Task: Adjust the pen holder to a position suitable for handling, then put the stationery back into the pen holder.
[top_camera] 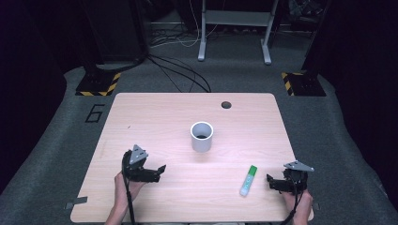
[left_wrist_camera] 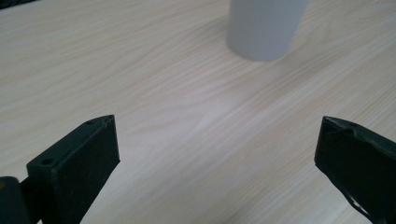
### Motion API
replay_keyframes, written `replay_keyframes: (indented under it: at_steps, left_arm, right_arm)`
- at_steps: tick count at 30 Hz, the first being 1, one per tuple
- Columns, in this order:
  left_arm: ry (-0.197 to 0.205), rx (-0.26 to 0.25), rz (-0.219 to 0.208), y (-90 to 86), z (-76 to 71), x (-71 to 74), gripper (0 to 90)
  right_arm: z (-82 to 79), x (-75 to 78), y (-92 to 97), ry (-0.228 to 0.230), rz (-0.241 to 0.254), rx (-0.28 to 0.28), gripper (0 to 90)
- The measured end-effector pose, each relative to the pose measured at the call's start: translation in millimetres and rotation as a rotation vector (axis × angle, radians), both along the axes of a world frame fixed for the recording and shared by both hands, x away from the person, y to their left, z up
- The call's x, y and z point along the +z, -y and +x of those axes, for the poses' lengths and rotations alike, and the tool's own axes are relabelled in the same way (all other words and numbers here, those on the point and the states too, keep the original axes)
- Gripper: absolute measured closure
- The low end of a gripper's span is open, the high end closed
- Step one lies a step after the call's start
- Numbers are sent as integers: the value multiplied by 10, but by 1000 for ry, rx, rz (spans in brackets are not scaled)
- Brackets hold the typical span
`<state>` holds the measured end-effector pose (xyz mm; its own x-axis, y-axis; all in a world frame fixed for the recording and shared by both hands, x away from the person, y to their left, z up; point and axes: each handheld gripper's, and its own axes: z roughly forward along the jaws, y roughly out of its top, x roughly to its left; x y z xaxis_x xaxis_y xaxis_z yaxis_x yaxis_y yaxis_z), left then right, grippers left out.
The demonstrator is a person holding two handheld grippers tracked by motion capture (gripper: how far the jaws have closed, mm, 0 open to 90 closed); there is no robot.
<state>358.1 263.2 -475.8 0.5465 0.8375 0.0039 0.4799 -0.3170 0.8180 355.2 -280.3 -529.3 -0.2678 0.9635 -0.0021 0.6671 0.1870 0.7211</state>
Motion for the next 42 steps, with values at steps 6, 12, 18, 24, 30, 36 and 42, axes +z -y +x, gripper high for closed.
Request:
replay_keyframes:
  at_steps: [6, 12, 18, 24, 30, 36, 42]
  left_arm:
    - [-45, 85, -12, -235, -89, -230, 1]
    - [-92, 118, -6, -359, -126, -399, 1]
    - [-114, 151, 4, -385, -151, -523, 1]
    - [-143, 151, 41, -356, -114, -548, 0]
    - [-139, 163, 72, -306, -121, -553, 0]
    - [-142, 157, 82, -309, -124, -548, 1]
    - [-138, 157, 80, -307, -124, -551, 1]
  right_arm:
    - [-7, -1, -10, -2, 5, -10, 16]
    - [-7, 1, -8, -3, 7, -12, 17]
    - [-7, 11, 11, -12, -1, -35, 12]
    - [-19, 55, 22, -39, 29, -53, 6]
    - [-110, 254, -70, -42, 101, -53, 8]
    - [-151, 479, -337, -54, 135, -14, 0]
    - [-79, 512, -634, -83, 125, 16, 5]
